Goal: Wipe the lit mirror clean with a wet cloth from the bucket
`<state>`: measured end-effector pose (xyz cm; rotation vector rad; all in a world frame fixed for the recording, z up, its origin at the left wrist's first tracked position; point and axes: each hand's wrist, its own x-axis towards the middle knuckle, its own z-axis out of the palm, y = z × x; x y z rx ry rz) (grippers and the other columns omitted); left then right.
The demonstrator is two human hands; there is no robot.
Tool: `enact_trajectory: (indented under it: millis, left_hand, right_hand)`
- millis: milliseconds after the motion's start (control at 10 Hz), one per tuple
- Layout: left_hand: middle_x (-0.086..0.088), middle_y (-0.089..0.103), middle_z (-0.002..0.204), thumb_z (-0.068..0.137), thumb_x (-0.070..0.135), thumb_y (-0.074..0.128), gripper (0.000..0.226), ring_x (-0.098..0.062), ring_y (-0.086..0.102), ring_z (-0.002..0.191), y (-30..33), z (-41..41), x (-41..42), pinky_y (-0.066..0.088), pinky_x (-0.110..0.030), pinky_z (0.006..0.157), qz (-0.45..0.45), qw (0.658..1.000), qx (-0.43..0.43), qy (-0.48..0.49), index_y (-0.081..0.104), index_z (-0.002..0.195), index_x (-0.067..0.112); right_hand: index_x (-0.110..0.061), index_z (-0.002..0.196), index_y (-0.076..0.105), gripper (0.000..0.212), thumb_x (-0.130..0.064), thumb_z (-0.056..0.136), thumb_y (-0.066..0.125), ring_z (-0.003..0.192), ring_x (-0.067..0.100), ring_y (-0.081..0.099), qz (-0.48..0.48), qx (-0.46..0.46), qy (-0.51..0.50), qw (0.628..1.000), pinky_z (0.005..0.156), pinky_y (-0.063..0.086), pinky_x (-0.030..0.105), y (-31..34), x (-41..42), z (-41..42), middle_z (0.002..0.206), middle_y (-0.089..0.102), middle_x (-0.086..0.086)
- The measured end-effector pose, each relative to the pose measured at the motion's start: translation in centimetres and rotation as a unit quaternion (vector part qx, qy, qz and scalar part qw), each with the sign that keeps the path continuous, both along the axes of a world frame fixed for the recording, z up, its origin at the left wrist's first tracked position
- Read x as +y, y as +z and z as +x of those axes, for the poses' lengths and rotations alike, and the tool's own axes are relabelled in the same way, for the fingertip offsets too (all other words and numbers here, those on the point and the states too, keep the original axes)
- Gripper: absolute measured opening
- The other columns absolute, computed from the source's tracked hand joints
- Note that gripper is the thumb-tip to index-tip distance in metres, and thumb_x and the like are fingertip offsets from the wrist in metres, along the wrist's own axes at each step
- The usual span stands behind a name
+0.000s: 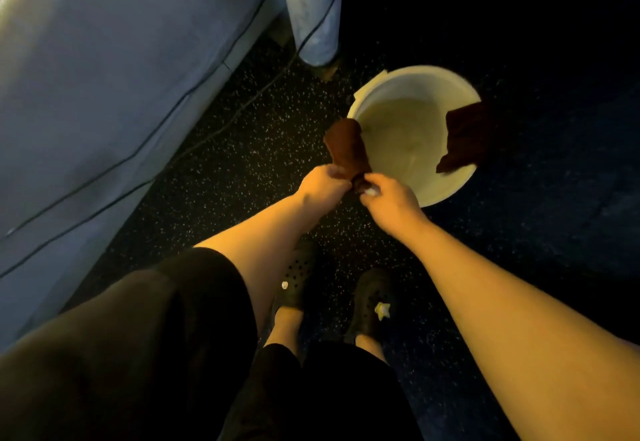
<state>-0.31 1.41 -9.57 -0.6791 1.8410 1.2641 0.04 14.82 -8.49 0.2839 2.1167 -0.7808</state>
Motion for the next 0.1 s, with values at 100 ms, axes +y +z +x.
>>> enact_trajectory:
  millis: [100]
  left_hand:
    - [-0.008,0.055,0.067,0.096,0.023,0.060,0.022,-0.017,0.050,0.050,4.34,2.18,-1.02,0.039,-0.025,0.046,-0.020,0.996,-0.068,0.054,0.059,0.079,0.009]
  right_hand:
    - [-0.010,0.132,0.060,0.034,-0.017,0.098,0.058,0.107,0.027,0.060,-0.002,-0.037,-0.080,0.996,0.090,0.046,0.036,4.25,2.68,2.67,0.117,0.066,0.011]
